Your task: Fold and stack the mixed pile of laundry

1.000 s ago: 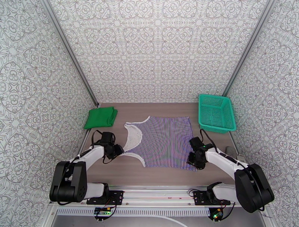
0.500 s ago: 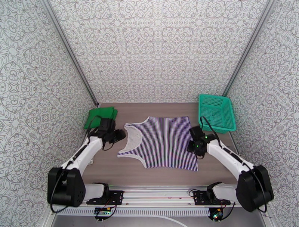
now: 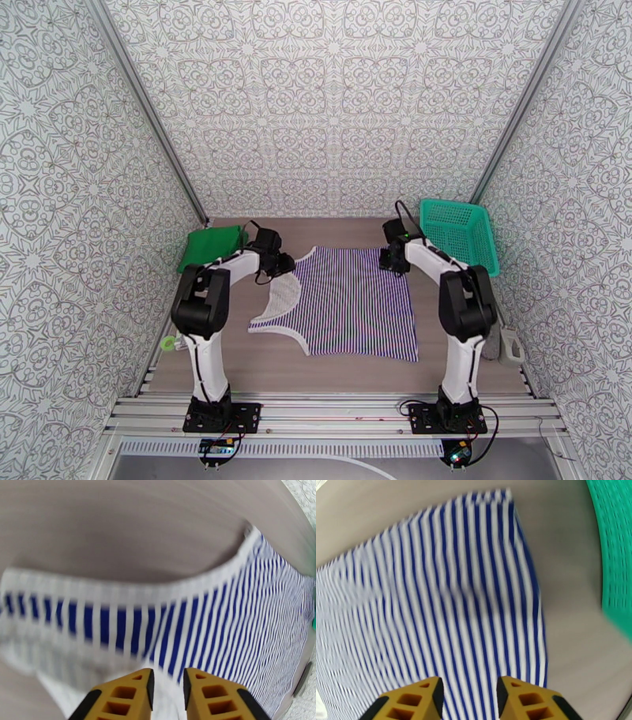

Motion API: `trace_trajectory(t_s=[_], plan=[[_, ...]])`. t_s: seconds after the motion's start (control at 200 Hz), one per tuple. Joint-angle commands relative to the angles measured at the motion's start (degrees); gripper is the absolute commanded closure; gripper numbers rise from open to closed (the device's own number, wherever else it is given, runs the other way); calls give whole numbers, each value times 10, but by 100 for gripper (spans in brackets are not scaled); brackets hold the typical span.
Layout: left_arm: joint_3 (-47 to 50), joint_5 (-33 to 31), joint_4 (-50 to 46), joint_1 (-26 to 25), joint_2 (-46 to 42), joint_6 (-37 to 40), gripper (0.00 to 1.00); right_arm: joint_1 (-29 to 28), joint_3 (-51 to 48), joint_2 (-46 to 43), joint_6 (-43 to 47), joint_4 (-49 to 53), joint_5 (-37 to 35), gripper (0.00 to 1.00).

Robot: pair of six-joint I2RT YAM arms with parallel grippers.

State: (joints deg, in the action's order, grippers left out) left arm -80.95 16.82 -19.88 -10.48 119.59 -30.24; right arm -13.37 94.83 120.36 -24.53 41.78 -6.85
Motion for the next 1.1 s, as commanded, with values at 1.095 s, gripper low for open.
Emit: trace_trajectory(t_s=[1.095], plan=[[-137,54,54,100,106,-46,66,66,533,357,-22,8,184,66]])
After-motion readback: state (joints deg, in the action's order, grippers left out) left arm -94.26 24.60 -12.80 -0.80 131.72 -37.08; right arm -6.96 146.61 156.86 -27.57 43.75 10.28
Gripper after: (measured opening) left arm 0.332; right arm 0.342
